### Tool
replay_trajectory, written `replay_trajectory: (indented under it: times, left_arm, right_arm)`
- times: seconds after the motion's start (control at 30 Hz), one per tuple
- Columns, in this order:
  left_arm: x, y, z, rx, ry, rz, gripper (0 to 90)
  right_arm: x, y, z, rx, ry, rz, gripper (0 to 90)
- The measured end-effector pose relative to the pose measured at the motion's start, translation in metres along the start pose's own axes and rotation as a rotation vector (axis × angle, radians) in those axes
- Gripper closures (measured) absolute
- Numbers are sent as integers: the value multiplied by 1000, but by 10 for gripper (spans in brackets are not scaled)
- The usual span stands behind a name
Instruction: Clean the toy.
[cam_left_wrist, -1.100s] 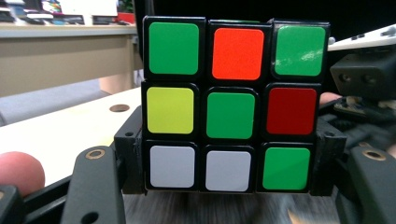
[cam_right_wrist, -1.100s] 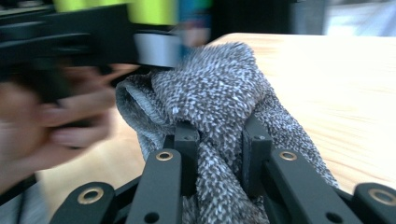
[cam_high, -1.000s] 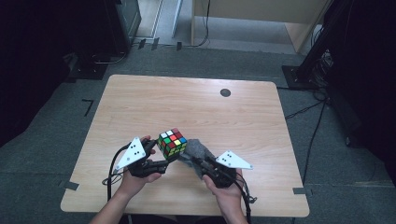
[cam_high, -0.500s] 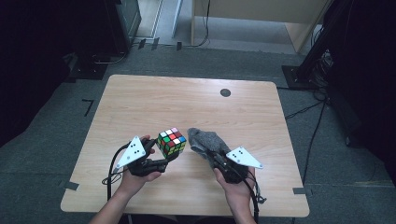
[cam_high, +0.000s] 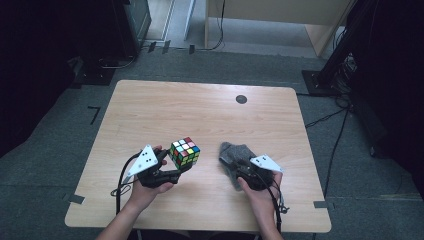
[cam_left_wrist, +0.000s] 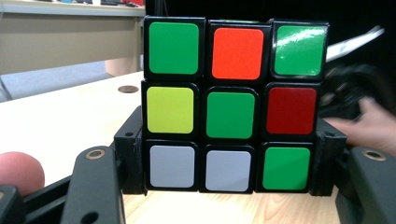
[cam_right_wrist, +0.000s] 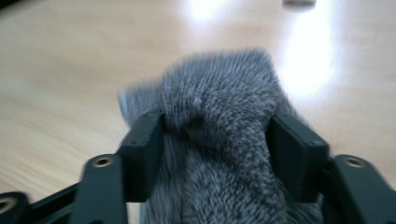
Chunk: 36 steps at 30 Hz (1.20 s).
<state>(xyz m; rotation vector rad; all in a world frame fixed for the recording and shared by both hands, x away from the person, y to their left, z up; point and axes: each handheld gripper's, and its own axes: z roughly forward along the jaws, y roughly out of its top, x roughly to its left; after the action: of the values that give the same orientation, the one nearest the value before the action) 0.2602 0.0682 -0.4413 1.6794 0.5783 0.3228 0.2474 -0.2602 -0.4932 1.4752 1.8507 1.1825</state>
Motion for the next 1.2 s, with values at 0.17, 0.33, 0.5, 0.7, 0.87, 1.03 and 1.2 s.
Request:
replay_trajectory:
  times: [0.17, 0.33, 0.5, 0.7, 0.87, 1.03, 1.2]
  left_arm:
    - [-8, -8, 8, 33, 42, 65, 341]
    - [-19, -15, 16, 54, 55, 103, 341]
    - [-32, -20, 24, 66, 50, 158, 341]
    - [-51, -24, 31, 75, 33, 245, 341]
    - [-55, -25, 33, 90, 28, 248, 335]
    - [-59, -23, 35, 91, 60, 253, 283]
    - [-63, -21, 36, 117, 76, 275, 284]
  right_arm:
    - [25, 23, -24, -129, 113, 33, 324]
    - [62, 43, -46, -192, 310, 54, 243]
    - [84, 44, -46, -140, 417, 93, 184]
    - [90, 38, -37, -86, 408, 117, 213]
    - [93, 35, -41, -101, 378, 108, 343]
    - [102, 33, -42, -93, 310, 56, 346]
    - [108, 29, -39, -71, 301, 41, 346]
